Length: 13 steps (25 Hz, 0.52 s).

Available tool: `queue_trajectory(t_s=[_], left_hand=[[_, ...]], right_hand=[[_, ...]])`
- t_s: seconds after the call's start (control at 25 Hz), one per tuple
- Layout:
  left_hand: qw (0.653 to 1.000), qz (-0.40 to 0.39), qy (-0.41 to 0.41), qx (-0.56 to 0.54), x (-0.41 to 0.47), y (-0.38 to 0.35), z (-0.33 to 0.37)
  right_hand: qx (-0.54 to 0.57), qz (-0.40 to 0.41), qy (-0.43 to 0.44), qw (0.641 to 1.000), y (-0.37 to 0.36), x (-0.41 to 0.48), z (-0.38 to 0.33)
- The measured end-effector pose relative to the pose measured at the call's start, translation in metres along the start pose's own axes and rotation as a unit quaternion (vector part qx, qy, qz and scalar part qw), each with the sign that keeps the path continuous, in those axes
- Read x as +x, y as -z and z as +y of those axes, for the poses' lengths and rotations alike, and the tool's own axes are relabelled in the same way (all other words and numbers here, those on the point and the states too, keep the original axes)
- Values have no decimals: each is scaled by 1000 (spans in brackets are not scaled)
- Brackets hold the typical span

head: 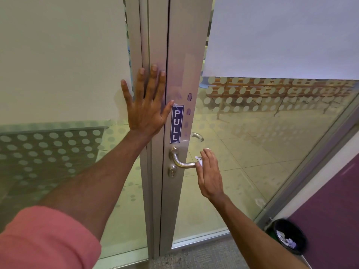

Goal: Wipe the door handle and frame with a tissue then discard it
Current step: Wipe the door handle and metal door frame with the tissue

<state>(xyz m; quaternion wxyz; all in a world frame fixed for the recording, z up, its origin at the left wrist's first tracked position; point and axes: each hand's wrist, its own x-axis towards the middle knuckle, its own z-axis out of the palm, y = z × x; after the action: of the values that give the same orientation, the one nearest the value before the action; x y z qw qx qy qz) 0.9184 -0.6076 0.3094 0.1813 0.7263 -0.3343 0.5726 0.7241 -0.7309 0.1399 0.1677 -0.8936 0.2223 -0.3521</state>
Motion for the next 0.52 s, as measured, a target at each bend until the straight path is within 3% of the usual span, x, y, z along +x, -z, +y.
queue_trajectory(t_s=[0.12, 0.2, 0.28, 0.4, 0.44, 0.52], left_hand=[[1000, 7, 0, 5, -1, -1, 0], [1000, 7, -3, 5, -2, -1, 0], [1000, 9, -6, 2, -2, -2, 0], [1000, 10, -3, 5, -2, -3, -1], [1000, 11, -4, 4, -2, -3, -1], [1000, 13, -8, 4, -3, -4, -1]], right_hand=[[195, 27, -153, 968, -4, 2, -14], [356, 62, -257, 896, -3, 7, -23], [517, 123, -344, 774, 1, 17, -30], [705, 227, -414, 529, 11, 32, -37], [737, 243, -415, 474, 14, 33, -38], [770, 244, -413, 421, 18, 29, -44]])
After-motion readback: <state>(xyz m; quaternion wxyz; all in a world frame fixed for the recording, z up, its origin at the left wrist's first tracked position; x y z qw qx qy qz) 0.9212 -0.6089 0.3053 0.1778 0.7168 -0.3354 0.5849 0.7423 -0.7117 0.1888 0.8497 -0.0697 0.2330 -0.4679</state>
